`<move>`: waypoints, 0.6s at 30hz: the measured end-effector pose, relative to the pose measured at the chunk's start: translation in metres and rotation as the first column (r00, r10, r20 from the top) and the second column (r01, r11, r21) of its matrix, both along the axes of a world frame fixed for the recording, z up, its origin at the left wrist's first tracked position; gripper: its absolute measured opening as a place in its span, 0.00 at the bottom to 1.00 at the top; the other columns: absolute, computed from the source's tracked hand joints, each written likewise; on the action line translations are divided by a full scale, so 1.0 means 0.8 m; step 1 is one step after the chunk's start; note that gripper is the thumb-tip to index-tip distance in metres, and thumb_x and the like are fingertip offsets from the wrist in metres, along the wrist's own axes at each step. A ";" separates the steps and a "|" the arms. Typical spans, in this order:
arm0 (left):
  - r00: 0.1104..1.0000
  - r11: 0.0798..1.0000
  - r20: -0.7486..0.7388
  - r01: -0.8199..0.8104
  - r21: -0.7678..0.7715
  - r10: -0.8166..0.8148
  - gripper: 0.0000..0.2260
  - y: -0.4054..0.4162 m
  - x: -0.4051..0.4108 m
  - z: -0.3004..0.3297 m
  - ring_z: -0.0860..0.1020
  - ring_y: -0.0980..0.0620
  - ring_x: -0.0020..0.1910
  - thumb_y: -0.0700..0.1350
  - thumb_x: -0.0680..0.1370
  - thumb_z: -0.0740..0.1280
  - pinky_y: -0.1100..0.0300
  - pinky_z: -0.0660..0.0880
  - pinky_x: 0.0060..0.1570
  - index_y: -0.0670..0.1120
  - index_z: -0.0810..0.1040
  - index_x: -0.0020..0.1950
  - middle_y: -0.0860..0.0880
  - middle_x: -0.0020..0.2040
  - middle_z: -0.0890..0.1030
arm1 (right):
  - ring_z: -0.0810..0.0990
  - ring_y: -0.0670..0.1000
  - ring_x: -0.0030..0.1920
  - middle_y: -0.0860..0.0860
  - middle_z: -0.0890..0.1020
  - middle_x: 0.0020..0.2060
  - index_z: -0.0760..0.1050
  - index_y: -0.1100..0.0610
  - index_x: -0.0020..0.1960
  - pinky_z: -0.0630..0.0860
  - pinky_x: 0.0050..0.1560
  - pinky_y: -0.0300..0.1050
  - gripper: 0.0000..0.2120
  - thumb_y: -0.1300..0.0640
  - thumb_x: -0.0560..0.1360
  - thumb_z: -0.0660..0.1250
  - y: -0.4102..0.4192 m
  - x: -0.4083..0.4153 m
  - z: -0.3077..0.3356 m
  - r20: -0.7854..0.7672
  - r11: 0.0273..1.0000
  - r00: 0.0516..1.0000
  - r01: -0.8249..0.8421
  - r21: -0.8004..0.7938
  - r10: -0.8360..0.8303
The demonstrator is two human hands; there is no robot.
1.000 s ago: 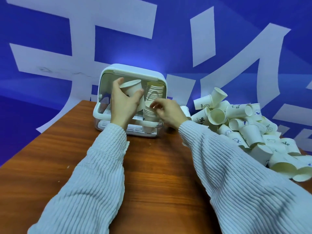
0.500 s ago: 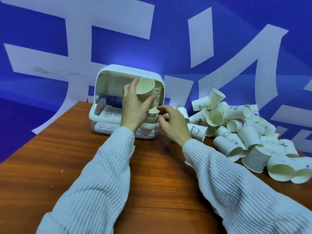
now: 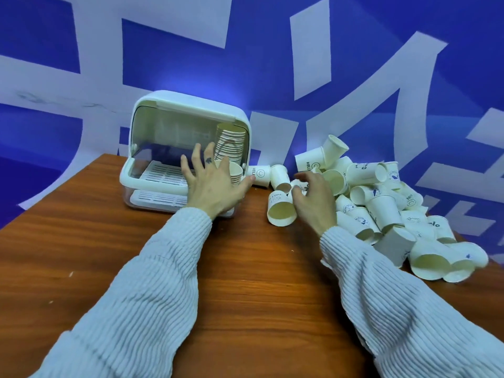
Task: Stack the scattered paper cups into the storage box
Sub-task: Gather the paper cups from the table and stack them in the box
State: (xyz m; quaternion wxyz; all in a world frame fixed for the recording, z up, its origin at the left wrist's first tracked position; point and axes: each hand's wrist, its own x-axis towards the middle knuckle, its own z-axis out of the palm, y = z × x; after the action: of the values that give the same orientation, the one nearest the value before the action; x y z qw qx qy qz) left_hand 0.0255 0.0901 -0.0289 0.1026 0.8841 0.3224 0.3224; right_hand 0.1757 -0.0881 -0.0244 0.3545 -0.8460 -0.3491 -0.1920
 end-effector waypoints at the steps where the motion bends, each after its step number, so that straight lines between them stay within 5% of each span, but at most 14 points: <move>1: 0.995 0.996 0.098 0.029 0.080 -0.037 0.32 -0.008 -0.001 0.001 0.53 0.38 0.78 0.69 0.75 0.59 0.35 0.48 0.75 0.49 0.74 0.70 0.41 0.77 0.63 | 0.77 0.56 0.61 0.53 0.81 0.60 0.79 0.52 0.62 0.75 0.61 0.53 0.16 0.53 0.76 0.64 -0.005 0.011 0.003 -0.029 0.999 0.998 0.051 -0.001 -0.051; 3: 0.939 0.957 0.265 0.152 0.248 -0.218 0.24 -0.031 0.003 0.002 0.68 0.39 0.70 0.59 0.75 0.65 0.40 0.66 0.68 0.46 0.78 0.66 0.41 0.69 0.72 | 0.77 0.58 0.62 0.56 0.79 0.62 0.78 0.54 0.62 0.74 0.61 0.53 0.15 0.54 0.76 0.65 -0.015 0.031 0.007 -0.127 0.987 0.979 0.159 0.007 -0.157; 5: 0.872 0.905 0.282 0.326 0.274 -0.400 0.17 -0.063 0.012 -0.006 0.75 0.41 0.61 0.51 0.76 0.68 0.45 0.75 0.58 0.45 0.79 0.62 0.43 0.64 0.75 | 0.76 0.59 0.62 0.57 0.77 0.63 0.76 0.56 0.61 0.72 0.61 0.51 0.14 0.54 0.77 0.67 -0.023 0.045 0.006 -0.237 0.972 0.946 0.235 0.026 -0.222; 11: 0.901 0.902 -0.028 0.431 -0.042 -0.432 0.16 -0.108 0.060 -0.045 0.66 0.41 0.71 0.46 0.78 0.65 0.45 0.68 0.70 0.50 0.78 0.66 0.43 0.73 0.68 | 0.79 0.58 0.58 0.56 0.82 0.57 0.77 0.53 0.53 0.75 0.61 0.51 0.06 0.56 0.76 0.67 -0.031 0.062 0.002 -0.435 0.980 0.881 0.197 -0.025 -0.188; 18: 0.903 0.914 -0.150 0.388 -0.117 -0.403 0.18 -0.092 0.067 -0.045 0.75 0.44 0.66 0.44 0.80 0.63 0.46 0.74 0.63 0.43 0.76 0.69 0.48 0.72 0.71 | 0.80 0.56 0.58 0.53 0.84 0.56 0.81 0.53 0.51 0.76 0.64 0.51 0.08 0.61 0.75 0.68 -0.027 0.072 -0.011 -0.446 0.990 0.883 0.129 -0.063 -0.144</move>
State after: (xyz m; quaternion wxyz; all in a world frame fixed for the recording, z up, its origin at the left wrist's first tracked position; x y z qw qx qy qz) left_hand 0.0787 0.0168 -0.0647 0.1750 0.9503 0.1571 0.2041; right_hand 0.2329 -0.1100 -0.0329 0.3976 -0.8954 -0.2004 -0.0102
